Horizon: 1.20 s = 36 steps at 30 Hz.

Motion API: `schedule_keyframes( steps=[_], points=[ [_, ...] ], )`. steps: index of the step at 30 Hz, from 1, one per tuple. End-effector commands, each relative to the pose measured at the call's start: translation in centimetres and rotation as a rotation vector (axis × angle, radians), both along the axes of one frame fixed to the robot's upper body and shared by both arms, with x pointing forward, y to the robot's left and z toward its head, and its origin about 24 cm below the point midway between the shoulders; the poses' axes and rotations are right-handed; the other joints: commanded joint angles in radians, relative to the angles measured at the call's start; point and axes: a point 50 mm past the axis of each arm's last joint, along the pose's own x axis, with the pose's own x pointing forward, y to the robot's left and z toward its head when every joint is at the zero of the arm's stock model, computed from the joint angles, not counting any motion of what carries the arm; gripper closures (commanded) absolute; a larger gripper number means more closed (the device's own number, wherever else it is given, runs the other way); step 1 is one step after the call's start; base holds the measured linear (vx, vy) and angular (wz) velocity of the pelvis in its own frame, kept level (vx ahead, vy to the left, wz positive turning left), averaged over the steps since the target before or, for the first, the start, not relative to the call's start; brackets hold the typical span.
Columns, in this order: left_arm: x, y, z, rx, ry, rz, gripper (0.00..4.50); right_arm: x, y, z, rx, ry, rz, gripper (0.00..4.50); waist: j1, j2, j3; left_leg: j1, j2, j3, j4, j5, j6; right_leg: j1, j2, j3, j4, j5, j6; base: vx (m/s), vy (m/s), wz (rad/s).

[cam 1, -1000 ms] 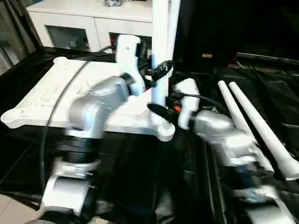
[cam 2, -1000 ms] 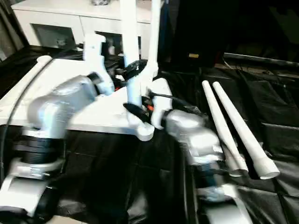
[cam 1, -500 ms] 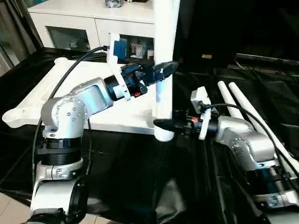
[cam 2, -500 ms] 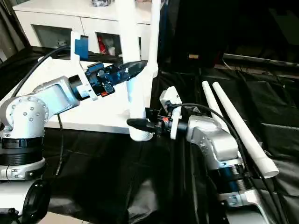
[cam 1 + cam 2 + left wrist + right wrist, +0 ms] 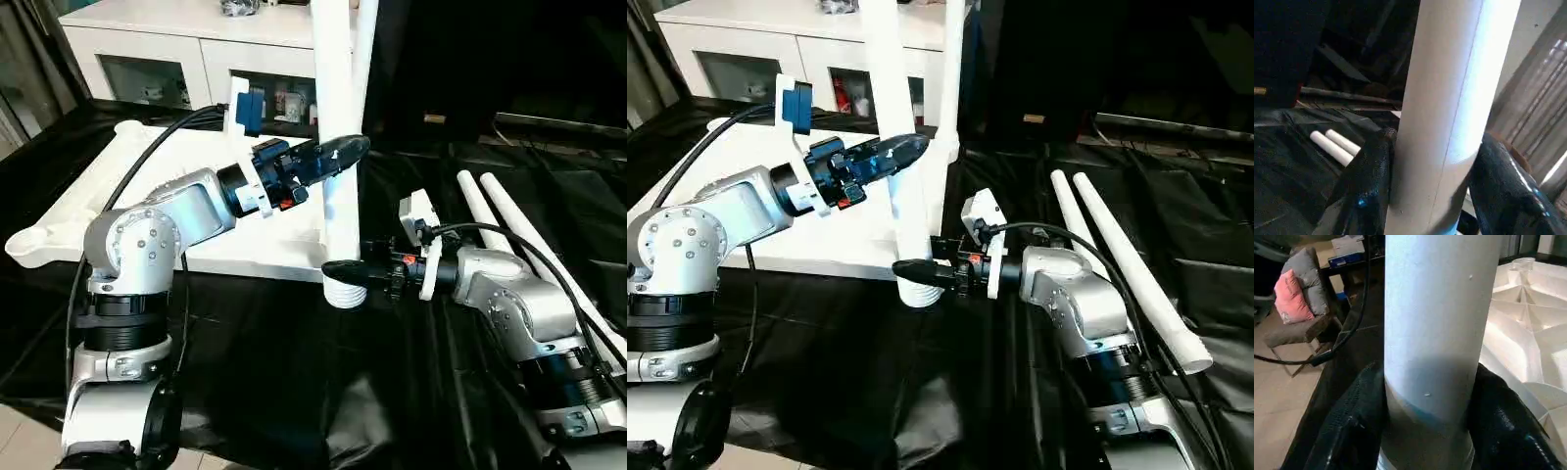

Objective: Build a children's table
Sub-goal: Pick table leg

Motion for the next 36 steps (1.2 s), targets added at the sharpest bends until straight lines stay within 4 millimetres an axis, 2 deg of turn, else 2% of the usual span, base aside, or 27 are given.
schedule_keyframes(
  steps=[1,5,9,13,14,17,18,27,34,36],
  points=[
    [0.0,-0.3,0.4,0.015,-0.021,-0.017,2.55,0.4,0.2,1.3,0.022,-0.021,-0.006,1.8,-0.002,-0.01,-0.077,0.0,0.028,-0.008,-0.059,-0.068,0.05,0.069,-0.066,0.053,-0.069,-0.209,-0.151,0.0,0.0,0.0],
    [-0.3,-0.3,0.6,0.016,-0.038,-0.062,2.65,0.5,0.3,1.6,0.031,-0.024,-0.019,1.36,0.0,-0.007,-0.079,0.002,0.03,-0.008,-0.059,-0.055,0.048,0.066,-0.067,0.053,-0.065,-0.193,-0.158,0.0,0.0,0.0],
    [-0.6,-0.4,0.6,0.03,-0.047,-0.112,2.67,0.6,0.1,1.6,0.023,-0.008,0.006,1.34,0.0,-0.007,-0.079,0.003,0.03,-0.007,-0.059,-0.062,0.047,0.066,-0.067,0.054,-0.064,-0.181,-0.166,0.0,0.0,0.0],
    [-1.0,-0.7,0.8,0.025,-0.067,-0.169,2.68,0.0,0.0,1.4,-0.016,0.027,0.103,1.34,0.002,-0.008,-0.078,0.004,0.031,-0.007,-0.059,-0.069,0.047,0.067,-0.068,0.055,-0.063,-0.178,-0.174,0.0,0.0,0.0],
    [-1.2,-0.8,0.8,0.03,-0.075,-0.189,2.68,-0.1,0.0,1.4,-0.017,0.042,0.124,1.34,0.002,-0.012,-0.078,0.001,0.03,-0.006,-0.058,-0.068,0.049,0.069,-0.068,0.055,-0.063,-0.182,-0.171,0.0,0.0,0.0],
    [-1.5,-1.0,0.8,0.04,-0.087,-0.224,2.68,-0.2,0.0,1.4,-0.023,0.065,0.159,1.34,0.002,-0.012,-0.078,0.001,0.031,-0.007,-0.058,-0.064,0.051,0.069,-0.069,0.055,-0.064,-0.196,-0.168,0.0,0.0,0.0],
    [-1.5,-1.1,0.8,0.044,-0.088,-0.23,2.68,-0.2,0.0,1.4,-0.023,0.07,0.166,1.34,0.002,-0.015,-0.078,0.001,0.031,-0.006,-0.058,-0.061,0.051,0.069,-0.069,0.055,-0.063,-0.197,-0.165,0.0,0.0,0.0],
    [-1.4,-1.3,0.8,0.061,-0.102,-0.249,2.68,-0.3,-0.1,1.6,-0.031,0.111,0.232,1.34,0.003,-0.016,-0.079,0.0,0.031,-0.006,-0.056,-0.052,0.051,0.067,-0.069,0.055,-0.063,-0.198,-0.162,0.0,0.0,0.0],
    [-1.4,-1.2,0.9,0.06,-0.108,-0.249,2.7,-0.3,-0.2,1.5,-0.036,0.129,0.24,2.05,0.003,-0.017,-0.079,0.0,0.031,-0.006,-0.056,-0.055,0.046,0.068,-0.069,0.054,-0.063,-0.207,-0.159,0.0,0.0,0.0],
    [-1.4,-1.2,0.9,0.058,-0.11,-0.249,2.7,-0.4,-0.2,1.4,-0.038,0.133,0.243,2.11,0.003,-0.017,-0.08,0.0,0.031,-0.006,-0.056,-0.053,0.047,0.068,-0.069,0.055,-0.063,-0.204,-0.158,0.0,0.0,0.0]
  ],
)
